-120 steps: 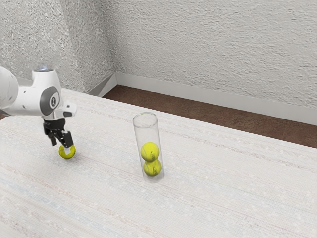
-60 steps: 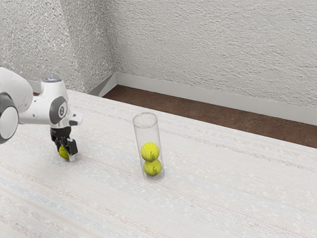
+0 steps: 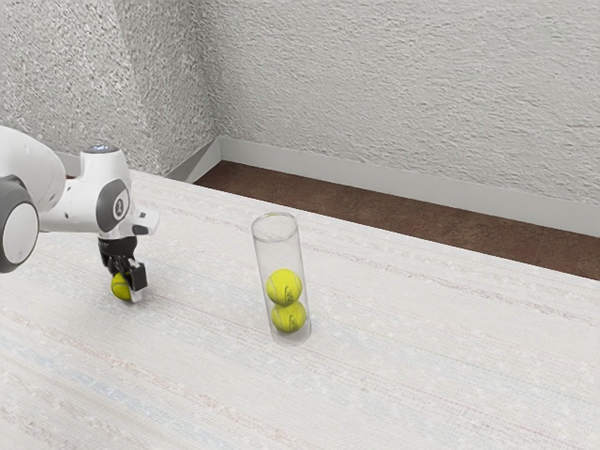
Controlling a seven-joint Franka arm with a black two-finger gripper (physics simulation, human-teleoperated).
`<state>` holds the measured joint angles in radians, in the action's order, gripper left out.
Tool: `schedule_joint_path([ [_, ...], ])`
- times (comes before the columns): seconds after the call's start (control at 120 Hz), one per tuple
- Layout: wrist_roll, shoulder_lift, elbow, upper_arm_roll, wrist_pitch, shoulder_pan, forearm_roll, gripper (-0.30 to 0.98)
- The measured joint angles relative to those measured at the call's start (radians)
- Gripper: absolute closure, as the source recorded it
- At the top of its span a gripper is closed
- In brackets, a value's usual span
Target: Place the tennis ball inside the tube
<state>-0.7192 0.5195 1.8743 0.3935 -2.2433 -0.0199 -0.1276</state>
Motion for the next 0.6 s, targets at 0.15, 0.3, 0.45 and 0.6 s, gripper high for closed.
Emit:
schedule_joint_path([
  [0.15,-0.005,0.001,0.001,0.000,0.000,0.000,0.001,0.29],
  [0.3,-0.005,0.001,0.001,0.000,-0.003,0.000,0.006,0.32],
  [0.45,-0.005,-0.011,-0.001,0.000,-0.003,0.000,0.008,0.34],
  [0.6,-0.003,-0.048,-0.005,0.000,0.011,0.003,0.014,0.35],
])
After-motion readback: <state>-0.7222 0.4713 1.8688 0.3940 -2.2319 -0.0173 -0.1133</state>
